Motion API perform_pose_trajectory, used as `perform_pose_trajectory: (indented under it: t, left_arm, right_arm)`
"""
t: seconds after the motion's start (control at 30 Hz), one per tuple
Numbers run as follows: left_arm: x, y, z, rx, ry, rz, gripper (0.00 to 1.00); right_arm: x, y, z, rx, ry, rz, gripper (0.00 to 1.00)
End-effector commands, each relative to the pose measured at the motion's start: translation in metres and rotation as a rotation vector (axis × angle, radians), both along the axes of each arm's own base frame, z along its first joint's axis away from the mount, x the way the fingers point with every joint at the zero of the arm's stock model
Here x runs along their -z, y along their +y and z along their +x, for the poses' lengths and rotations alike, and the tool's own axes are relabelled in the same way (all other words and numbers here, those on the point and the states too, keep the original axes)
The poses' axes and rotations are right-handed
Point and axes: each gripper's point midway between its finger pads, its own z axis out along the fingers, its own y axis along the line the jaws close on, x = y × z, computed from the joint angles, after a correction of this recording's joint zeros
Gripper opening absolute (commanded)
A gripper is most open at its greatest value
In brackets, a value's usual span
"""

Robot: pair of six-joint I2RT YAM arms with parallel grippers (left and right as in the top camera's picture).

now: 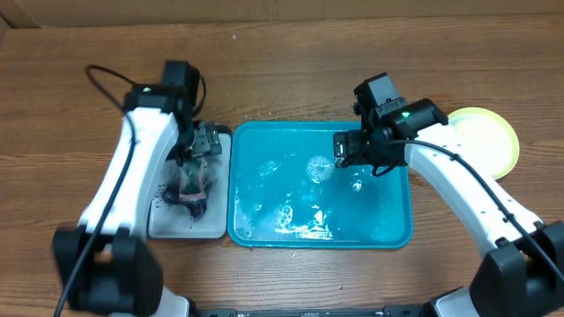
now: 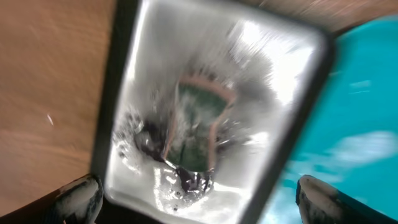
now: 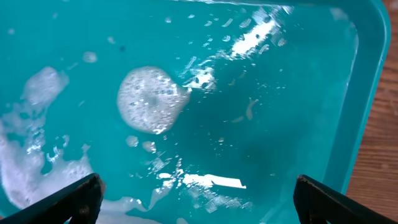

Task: Clean dirty plates on tray and stack at the side

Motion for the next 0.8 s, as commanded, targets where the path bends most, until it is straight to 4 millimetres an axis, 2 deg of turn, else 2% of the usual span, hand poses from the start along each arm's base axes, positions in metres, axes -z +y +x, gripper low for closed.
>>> perform_pose_trajectory:
  t: [0.0, 0.07, 0.1, 0.17, 0.37, 0.47, 0.63, 0.77]
  left_arm:
    - [-0.075, -0.013, 0.0, 0.126, -0.224, 0.01, 1.0]
    - [-0.097, -0.019, -0.008, 0.161, -0.291, 0.009, 0.99]
    - [-0.119, -0.022, -0.018, 0.181, -0.358, 0.009, 1.0]
    - [-0.139, -0.021, -0.028, 0.182, -0.424, 0.024, 1.0]
    - [-0.198, -0.003, -0.069, 0.11, -0.642, 0.053, 1.0]
    - [-0.226, 0.007, -0.098, 0.088, -0.763, 0.051, 0.99]
    - [-0.256, 0.022, -0.151, 0.067, -0.918, 0.037, 1.0]
    - [-0.258, 0.032, -0.19, 0.061, -0.965, 0.029, 0.99]
  right_arm:
    - [-0.033, -0.003, 0.004, -0.036, -0.121, -0.01, 1.0]
    - [-0.047, -0.004, 0.006, -0.037, -0.161, -0.011, 1.0]
    - [-0.063, -0.004, 0.006, -0.052, -0.201, -0.004, 1.0]
    - [-0.082, -0.005, 0.006, -0.08, -0.252, 0.003, 1.0]
    - [-0.145, -0.01, -0.003, -0.117, -0.431, 0.036, 1.0]
    - [-0.175, -0.019, -0.012, -0.12, -0.531, 0.038, 1.0]
    - [-0.213, -0.033, -0.03, -0.119, -0.663, 0.036, 1.0]
    - [-0.228, -0.038, -0.04, -0.111, -0.712, 0.05, 1.0]
